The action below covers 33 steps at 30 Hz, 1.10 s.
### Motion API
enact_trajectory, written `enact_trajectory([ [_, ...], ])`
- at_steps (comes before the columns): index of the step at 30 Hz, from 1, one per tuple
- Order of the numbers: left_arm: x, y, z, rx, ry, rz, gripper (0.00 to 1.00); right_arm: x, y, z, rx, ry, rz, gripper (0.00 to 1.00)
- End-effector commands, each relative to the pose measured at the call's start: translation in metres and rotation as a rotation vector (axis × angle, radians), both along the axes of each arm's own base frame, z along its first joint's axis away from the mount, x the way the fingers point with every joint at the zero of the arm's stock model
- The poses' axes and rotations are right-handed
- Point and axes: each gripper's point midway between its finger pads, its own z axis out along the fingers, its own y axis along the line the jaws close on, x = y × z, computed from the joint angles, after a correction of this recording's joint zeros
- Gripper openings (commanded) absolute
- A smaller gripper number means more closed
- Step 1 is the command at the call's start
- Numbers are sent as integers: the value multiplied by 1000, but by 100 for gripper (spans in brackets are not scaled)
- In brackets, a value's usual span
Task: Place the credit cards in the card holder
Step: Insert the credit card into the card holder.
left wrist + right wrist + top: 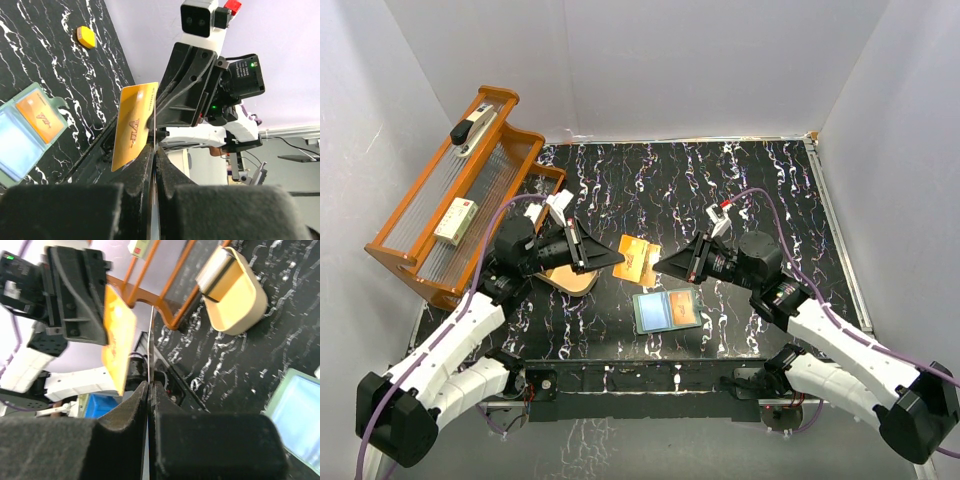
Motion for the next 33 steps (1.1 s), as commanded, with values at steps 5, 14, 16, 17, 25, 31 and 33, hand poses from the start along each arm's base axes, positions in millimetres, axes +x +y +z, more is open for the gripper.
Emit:
enact_trajectory([
  [5, 0, 18, -19, 208, -26, 56, 0, 14, -32, -30, -282, -54, -121, 0],
  [14, 3, 22, -78, 318, 89, 68, 0, 19, -41, -91, -515, -14, -44, 0],
  [16, 1, 20, -90, 328, 115, 56, 0, 21, -41, -105, -528, 10, -15, 0],
  [17, -1, 19, -97, 336, 131, 51, 0, 21, -40, -110, -524, 22, 6, 0],
  [25, -13, 4, -141, 407, 187, 19, 0, 29, -47, -144, -557, 99, 90, 0],
  [31, -20, -5, -176, 474, 247, -29, 0, 27, -61, -170, -619, 182, 141, 0],
  [33, -22, -6, -187, 490, 265, -39, 0, 25, -63, -177, -633, 206, 169, 0],
])
